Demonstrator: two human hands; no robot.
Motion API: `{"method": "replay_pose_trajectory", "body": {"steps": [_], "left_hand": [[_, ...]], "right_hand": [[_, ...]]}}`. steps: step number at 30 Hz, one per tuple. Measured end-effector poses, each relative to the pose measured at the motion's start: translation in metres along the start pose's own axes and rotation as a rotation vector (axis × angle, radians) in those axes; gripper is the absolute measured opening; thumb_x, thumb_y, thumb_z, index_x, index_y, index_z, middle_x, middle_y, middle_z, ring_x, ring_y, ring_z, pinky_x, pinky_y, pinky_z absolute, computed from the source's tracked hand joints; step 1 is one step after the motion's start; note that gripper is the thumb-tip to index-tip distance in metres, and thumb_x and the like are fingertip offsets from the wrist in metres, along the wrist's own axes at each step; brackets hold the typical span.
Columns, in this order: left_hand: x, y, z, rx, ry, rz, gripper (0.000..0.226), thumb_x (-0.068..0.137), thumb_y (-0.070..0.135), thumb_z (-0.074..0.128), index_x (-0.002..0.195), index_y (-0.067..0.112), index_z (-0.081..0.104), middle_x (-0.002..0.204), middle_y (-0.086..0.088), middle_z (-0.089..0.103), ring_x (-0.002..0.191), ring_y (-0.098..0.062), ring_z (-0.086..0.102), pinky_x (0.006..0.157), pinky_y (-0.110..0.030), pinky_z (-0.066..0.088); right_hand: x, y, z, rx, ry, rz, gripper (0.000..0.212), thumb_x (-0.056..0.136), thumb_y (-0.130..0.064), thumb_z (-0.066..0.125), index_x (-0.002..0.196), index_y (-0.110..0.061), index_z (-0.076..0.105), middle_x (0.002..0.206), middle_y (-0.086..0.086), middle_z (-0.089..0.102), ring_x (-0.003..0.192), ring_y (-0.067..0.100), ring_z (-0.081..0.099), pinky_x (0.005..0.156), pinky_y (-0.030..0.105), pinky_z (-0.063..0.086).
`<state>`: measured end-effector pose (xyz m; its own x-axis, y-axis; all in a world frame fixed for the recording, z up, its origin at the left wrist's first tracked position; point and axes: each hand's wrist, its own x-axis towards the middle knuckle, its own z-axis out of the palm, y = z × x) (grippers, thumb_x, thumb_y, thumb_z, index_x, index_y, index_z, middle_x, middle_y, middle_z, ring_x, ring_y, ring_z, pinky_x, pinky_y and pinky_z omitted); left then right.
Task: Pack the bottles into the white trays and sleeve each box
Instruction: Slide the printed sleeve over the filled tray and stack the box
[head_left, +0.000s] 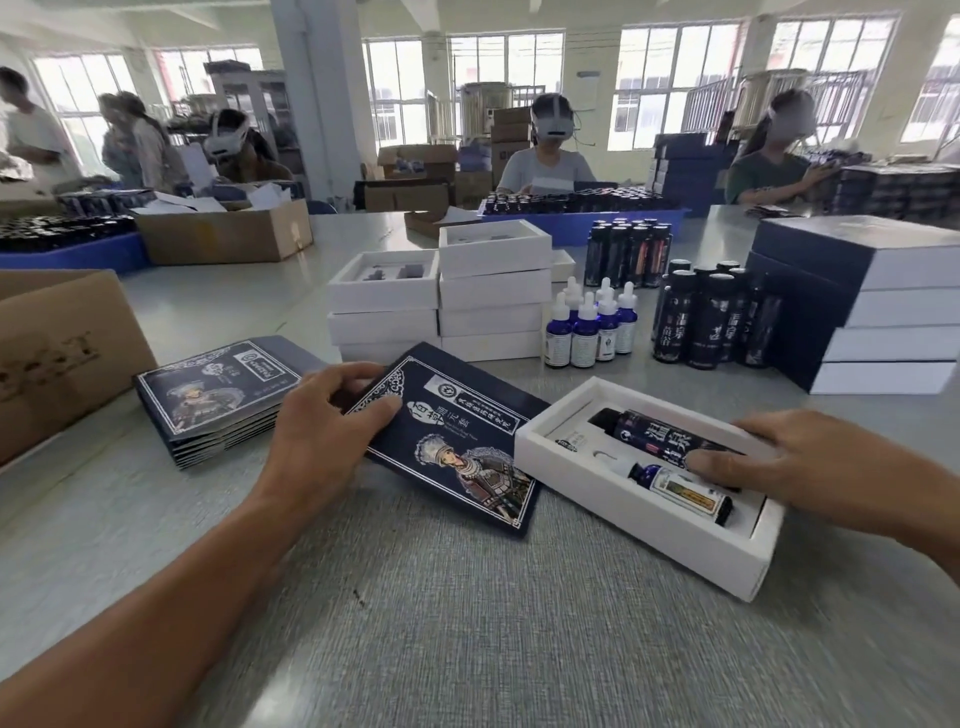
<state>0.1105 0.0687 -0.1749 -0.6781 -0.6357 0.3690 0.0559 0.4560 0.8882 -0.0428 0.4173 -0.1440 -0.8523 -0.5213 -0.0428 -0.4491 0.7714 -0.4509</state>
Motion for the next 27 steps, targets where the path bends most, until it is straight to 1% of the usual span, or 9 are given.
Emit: {"method": "replay_pose_trajectory", "body": {"steps": [5, 9, 12, 15, 18, 20, 22, 25, 27], "left_hand": [[-0.007, 0.012, 0.003, -0.138, 0.073, 0.118, 0.021, 0.088, 0.022, 0.071, 0.106, 0.033, 0.069, 0.108, 0.007, 0.067, 0.093, 0.002, 0.067, 0.067, -0.010, 0.053], [-0.014, 0.016, 0.008, -0.074, 0.096, 0.246, 0.023, 0.089, 0.025, 0.069, 0.113, 0.028, 0.068, 0.108, 0.009, 0.064, 0.098, -0.001, 0.065, 0.068, -0.010, 0.054], [-0.010, 0.013, 0.010, -0.066, 0.142, 0.219, 0.023, 0.091, 0.025, 0.068, 0.113, 0.026, 0.069, 0.110, 0.004, 0.064, 0.097, -0.007, 0.066, 0.071, -0.014, 0.056], [-0.006, 0.007, 0.011, -0.103, 0.154, 0.146, 0.020, 0.091, 0.026, 0.068, 0.111, 0.024, 0.071, 0.107, 0.001, 0.068, 0.095, -0.015, 0.069, 0.068, -0.015, 0.057], [-0.006, 0.004, 0.011, -0.079, 0.153, 0.116, 0.018, 0.090, 0.031, 0.069, 0.107, 0.027, 0.072, 0.105, 0.000, 0.071, 0.094, -0.019, 0.070, 0.068, -0.021, 0.059], [-0.007, 0.006, 0.010, -0.032, 0.143, 0.148, 0.019, 0.087, 0.038, 0.070, 0.105, 0.032, 0.072, 0.109, 0.000, 0.067, 0.096, -0.018, 0.068, 0.069, -0.022, 0.060], [-0.009, 0.009, 0.008, 0.008, 0.124, 0.208, 0.024, 0.084, 0.042, 0.070, 0.106, 0.034, 0.072, 0.111, 0.007, 0.063, 0.098, -0.015, 0.066, 0.069, -0.021, 0.059], [-0.009, 0.010, 0.007, -0.007, 0.119, 0.237, 0.020, 0.087, 0.035, 0.071, 0.106, 0.033, 0.071, 0.107, 0.010, 0.068, 0.095, -0.012, 0.068, 0.067, -0.018, 0.058], [-0.006, 0.010, 0.005, -0.050, 0.160, 0.215, 0.014, 0.089, 0.029, 0.071, 0.104, 0.031, 0.073, 0.096, 0.014, 0.072, 0.088, -0.005, 0.070, 0.061, -0.012, 0.054]], "right_hand": [[0.000, -0.003, 0.002, -0.016, 0.015, 0.004, 0.072, 0.057, -0.087, 0.049, 0.099, -0.031, 0.066, 0.089, -0.012, 0.070, 0.081, 0.007, 0.065, 0.079, 0.034, 0.053], [0.000, -0.004, 0.002, -0.027, 0.016, -0.011, 0.073, 0.056, -0.087, 0.047, 0.098, -0.030, 0.065, 0.089, -0.011, 0.069, 0.081, 0.008, 0.065, 0.078, 0.034, 0.053], [-0.001, -0.005, 0.004, -0.039, 0.020, -0.011, 0.072, 0.056, -0.087, 0.046, 0.098, -0.030, 0.064, 0.088, -0.012, 0.069, 0.080, 0.006, 0.065, 0.076, 0.032, 0.053], [-0.001, -0.006, 0.005, -0.068, 0.024, 0.004, 0.076, 0.056, -0.088, 0.045, 0.101, -0.030, 0.063, 0.090, -0.011, 0.068, 0.082, 0.007, 0.064, 0.080, 0.034, 0.053], [-0.001, -0.008, 0.004, -0.089, 0.025, 0.012, 0.079, 0.054, -0.089, 0.044, 0.103, -0.030, 0.062, 0.092, -0.011, 0.067, 0.082, 0.007, 0.063, 0.080, 0.034, 0.053], [-0.002, -0.009, 0.004, -0.097, 0.018, 0.023, 0.081, 0.054, -0.089, 0.045, 0.106, -0.030, 0.061, 0.094, -0.011, 0.067, 0.084, 0.007, 0.062, 0.080, 0.033, 0.053], [-0.002, -0.009, 0.004, -0.082, 0.014, 0.028, 0.080, 0.055, -0.088, 0.048, 0.109, -0.031, 0.061, 0.095, -0.011, 0.066, 0.085, 0.007, 0.062, 0.078, 0.032, 0.052], [-0.003, -0.009, 0.005, -0.034, 0.029, -0.003, 0.074, 0.057, -0.083, 0.052, 0.111, -0.033, 0.060, 0.096, -0.014, 0.067, 0.085, 0.005, 0.063, 0.076, 0.029, 0.051], [-0.003, -0.009, 0.004, 0.015, 0.047, -0.008, 0.069, 0.057, -0.079, 0.057, 0.109, -0.033, 0.060, 0.094, -0.014, 0.068, 0.084, 0.005, 0.064, 0.076, 0.029, 0.051]]}}
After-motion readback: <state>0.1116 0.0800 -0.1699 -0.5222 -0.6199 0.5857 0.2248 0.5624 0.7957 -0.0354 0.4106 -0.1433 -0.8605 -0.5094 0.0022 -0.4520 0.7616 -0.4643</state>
